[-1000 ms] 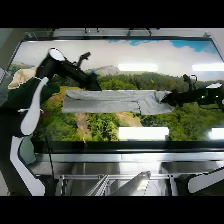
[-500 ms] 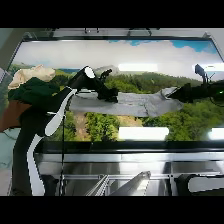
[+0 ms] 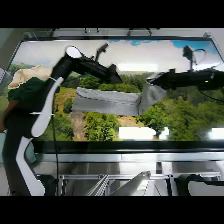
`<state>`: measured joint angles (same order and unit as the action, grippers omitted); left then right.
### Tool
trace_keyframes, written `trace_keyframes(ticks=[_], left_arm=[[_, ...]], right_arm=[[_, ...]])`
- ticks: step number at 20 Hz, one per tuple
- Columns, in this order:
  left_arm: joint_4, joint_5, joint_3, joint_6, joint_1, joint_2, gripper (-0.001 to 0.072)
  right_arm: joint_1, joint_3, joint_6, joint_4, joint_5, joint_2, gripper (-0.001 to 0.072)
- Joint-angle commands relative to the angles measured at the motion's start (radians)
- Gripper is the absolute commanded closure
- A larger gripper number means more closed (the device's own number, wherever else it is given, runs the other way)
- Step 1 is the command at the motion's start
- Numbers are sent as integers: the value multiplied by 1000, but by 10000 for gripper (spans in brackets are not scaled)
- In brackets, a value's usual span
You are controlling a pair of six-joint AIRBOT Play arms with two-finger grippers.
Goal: Fold the shirts.
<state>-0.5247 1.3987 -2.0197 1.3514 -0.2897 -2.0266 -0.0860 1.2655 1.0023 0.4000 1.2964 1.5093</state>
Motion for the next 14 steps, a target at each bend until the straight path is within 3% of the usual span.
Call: trace_keyframes(ticks=[1, 4, 7, 8, 9, 10, 11, 12, 13, 14], left_arm=[[81, 36, 81, -101, 151, 177, 703], [81, 41, 161, -157, 290, 300, 702], [81, 58, 271, -209, 375, 372, 702], [82, 74, 310, -220, 393, 388, 702], [82, 88, 351, -231, 407, 401, 702], [84, 96, 382, -241, 420, 408, 702], [84, 103, 401, -252, 433, 410, 702], [85, 114, 409, -254, 446, 409, 701], [85, 128, 411, -261, 460, 409, 702], [88, 140, 411, -264, 475, 409, 702]], right_arm=[[300, 44, 23, -22, -360, 9, 698], [555, 134, 19, 16, -637, 117, 698], [718, 317, 34, 96, -711, 327, 686], [748, 381, 35, 97, -704, 396, 435], [770, 449, 35, 86, -678, 458, 99], [781, 502, 34, 51, -645, 493, 46], [781, 541, 34, 24, -606, 504, 47], [770, 563, 35, 26, -557, 494, 139], [745, 569, 35, 27, -475, 469, 537], [705, 569, 60, 51, -367, 434, 666]])
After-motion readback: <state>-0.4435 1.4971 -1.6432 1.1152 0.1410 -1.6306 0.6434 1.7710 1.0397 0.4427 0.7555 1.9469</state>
